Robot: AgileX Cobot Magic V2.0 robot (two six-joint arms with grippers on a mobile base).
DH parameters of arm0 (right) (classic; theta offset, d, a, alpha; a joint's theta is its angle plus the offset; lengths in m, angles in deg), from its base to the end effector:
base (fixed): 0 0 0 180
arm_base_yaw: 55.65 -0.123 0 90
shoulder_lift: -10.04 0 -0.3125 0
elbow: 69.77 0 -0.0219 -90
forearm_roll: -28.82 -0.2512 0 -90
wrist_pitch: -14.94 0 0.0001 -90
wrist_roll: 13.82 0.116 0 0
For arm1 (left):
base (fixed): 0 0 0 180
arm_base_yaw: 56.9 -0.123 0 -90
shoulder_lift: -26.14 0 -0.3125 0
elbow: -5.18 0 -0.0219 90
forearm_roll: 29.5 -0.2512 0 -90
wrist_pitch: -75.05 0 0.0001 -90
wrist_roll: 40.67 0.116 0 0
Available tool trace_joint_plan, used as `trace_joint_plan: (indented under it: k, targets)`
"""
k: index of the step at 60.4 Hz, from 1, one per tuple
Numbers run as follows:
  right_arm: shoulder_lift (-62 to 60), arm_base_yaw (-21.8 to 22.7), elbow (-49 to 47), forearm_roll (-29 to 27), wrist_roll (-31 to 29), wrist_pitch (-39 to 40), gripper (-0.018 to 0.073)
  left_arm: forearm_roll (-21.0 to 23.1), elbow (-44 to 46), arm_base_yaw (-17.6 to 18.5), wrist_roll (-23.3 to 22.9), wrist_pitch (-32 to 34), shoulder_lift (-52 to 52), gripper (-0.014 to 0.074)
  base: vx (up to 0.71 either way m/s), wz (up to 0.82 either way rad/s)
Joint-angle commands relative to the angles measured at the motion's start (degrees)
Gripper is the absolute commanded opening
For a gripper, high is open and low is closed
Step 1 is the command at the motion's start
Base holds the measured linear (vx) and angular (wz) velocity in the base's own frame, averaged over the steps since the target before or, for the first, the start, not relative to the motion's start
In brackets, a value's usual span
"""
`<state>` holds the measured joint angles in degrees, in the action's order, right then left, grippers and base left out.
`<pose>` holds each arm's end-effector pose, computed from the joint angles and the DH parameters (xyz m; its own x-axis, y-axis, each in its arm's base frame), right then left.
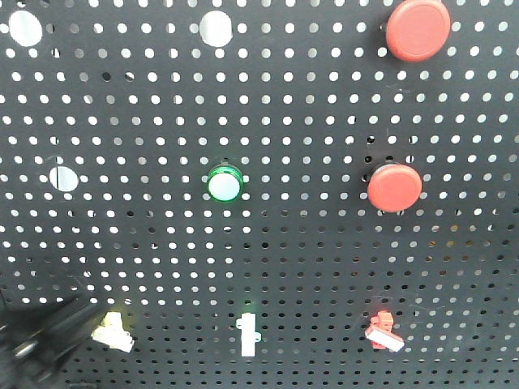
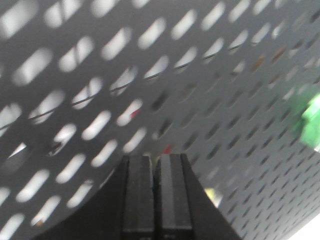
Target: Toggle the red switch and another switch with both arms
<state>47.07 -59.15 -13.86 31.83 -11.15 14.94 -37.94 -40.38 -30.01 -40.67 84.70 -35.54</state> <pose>0.1181 0.0072 0.3141 -0.0508 -0.0091 -0.9987 -0.0614 0.9981 -0.0059 0.1887 -0.0989 0.3289 -0.0495 0.1874 -0.9810 0.4862 0.8625 0.1402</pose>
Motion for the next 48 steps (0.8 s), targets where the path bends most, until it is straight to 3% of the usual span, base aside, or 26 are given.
trace_joint_plan:
  k: [1,17,28,48]
  targets:
    - [0.3,0.2,-2.1,0.2,-0.2,5.0,-0.0006,0.6,2.9,0.4,0.0,5.0,-1.0,0.0002,0.00,0.00]
    - [0.3,0.2,-2.1,0.2,-0.2,5.0,-0.0006,0.7,2.8,0.6,-0.9,-4.4,-1.4,0.0002,0.00,0.00]
    - [0.3,0.2,-2.1,0.2,-0.2,5.0,-0.0006,0.7,2.8,0.8,-6.8,-13.6,1.0,0.0002,0.00,0.00]
    - [0.3,0.2,-2.1,0.1,-0.2,5.0,-0.0006,0.7,2.8,0.8,-7.9,-18.8,7.4,0.0002,0.00,0.00]
